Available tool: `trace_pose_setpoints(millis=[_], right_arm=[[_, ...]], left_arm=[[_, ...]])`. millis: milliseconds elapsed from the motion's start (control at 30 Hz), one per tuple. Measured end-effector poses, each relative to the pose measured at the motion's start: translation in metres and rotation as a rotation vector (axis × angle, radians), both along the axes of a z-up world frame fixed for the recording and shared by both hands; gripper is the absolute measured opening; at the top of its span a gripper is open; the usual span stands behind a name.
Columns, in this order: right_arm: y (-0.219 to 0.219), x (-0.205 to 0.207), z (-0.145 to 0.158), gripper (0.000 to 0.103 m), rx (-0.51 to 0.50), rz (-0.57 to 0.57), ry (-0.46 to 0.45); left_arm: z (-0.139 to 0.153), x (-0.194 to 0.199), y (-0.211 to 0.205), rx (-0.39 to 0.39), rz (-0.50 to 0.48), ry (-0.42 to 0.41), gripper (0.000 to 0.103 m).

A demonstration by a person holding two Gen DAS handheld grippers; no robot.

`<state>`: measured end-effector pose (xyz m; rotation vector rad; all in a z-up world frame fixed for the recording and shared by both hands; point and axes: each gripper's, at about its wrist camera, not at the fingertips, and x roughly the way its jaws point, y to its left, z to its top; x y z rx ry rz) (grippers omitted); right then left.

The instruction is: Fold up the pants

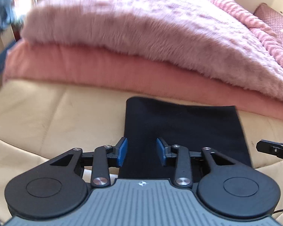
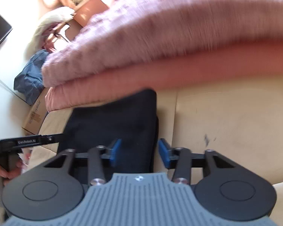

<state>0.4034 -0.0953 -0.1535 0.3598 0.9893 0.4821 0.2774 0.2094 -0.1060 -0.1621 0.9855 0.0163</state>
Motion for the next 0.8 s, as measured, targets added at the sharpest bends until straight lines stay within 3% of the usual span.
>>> trace_pose_setpoints(millis=[100,333,467,633,800], right_arm=[[0.004,-0.025,0.028,0.05,-0.088,0.018,-0.096],[0.005,-0.107,0.084,0.081,-0.197,-0.004,-0.322],[0.004,-0.161,0.104,0.082,-0.227,-0.003,-0.411],[0.007,-0.209,0.098,0.082,-0.238,0.005,-0.384],[0.013,-0.231,0.081,0.082,-0.271,0.027,-0.309]], left_arm=[[0.026,-0.024,-0.019,0.065,-0.012,-0.052,0.049],[0.067,-0.094,-0.055,0.158,0.004,-0.208,0.057],[0.074,-0.139,-0.077,0.254,0.017,-0.303,0.073],[0.065,-0.17,-0.1,0.282,0.035,-0.255,0.082],[0.049,-0.19,-0.11,0.23,0.051,-0.182,0.082]])
